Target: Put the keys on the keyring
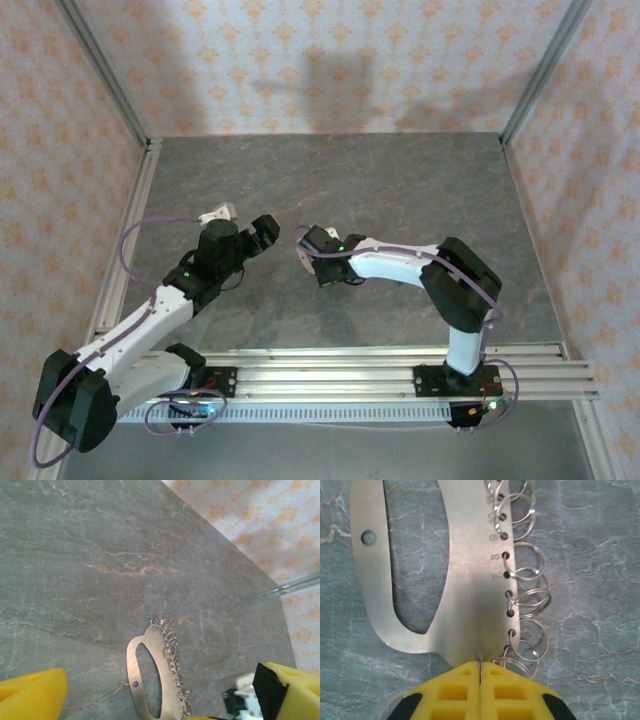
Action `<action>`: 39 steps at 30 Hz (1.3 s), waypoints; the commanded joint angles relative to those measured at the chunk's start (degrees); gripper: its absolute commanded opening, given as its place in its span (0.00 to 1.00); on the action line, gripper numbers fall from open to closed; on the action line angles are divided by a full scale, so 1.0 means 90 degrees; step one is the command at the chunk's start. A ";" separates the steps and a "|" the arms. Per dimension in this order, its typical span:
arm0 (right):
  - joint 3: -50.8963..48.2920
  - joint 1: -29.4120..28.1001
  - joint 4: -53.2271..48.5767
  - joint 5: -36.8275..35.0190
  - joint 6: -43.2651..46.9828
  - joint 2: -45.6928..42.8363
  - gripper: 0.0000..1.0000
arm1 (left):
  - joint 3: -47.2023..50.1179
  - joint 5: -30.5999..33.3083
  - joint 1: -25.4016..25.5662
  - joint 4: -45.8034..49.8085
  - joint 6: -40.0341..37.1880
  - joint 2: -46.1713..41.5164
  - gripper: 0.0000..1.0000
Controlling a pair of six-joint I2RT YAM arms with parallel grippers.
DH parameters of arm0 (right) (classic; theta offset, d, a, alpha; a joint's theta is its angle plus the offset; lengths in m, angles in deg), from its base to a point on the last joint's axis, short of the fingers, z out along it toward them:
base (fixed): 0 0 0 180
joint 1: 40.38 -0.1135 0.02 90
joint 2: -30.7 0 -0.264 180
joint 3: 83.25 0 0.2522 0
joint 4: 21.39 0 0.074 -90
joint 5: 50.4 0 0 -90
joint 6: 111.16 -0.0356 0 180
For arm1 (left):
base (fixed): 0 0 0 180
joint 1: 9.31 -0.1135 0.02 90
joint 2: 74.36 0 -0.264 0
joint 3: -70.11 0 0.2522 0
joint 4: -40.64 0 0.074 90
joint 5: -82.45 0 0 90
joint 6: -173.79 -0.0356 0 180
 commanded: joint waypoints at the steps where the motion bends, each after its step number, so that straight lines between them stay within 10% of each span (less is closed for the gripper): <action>1: -0.0113 0.0327 0.0454 0.0520 0.0107 -0.0613 0.00 | -0.0487 0.0419 -0.0061 0.0694 0.0257 0.0244 0.97; 39: -0.0984 0.2813 0.4827 0.5452 -0.1215 -0.3525 0.00 | -0.2301 -0.2653 -0.0052 -0.0823 -0.0968 0.1342 0.65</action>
